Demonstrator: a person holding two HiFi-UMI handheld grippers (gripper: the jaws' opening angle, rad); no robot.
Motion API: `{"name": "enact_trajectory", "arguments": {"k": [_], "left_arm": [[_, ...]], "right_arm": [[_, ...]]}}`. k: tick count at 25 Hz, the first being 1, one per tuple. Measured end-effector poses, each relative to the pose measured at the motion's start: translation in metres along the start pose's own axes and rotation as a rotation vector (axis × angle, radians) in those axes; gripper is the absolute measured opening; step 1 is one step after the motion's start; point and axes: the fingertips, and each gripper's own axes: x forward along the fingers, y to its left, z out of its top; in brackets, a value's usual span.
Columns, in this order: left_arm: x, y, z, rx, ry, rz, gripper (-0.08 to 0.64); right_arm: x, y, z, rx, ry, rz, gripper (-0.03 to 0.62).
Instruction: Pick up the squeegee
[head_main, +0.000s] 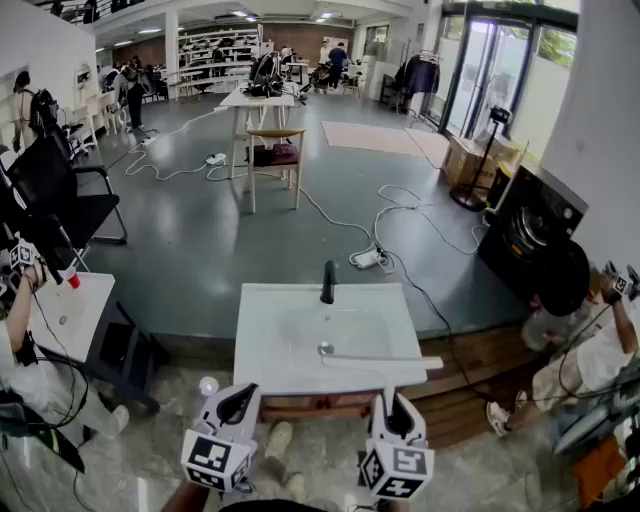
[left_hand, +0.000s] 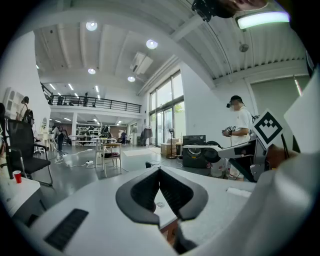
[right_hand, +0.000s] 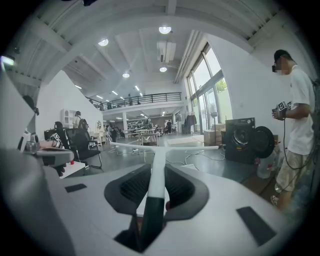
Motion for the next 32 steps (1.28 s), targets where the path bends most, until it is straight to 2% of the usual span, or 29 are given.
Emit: {"name": "enact_trajectory", "arguments": {"k": [32], "left_arm": [[0.012, -0.009, 0.007, -0.002, -0.012, 0.003, 0.003]], "right_arm": [[0.002, -0.009, 0.003, -0.009, 0.003, 0.017, 0.086]]}}
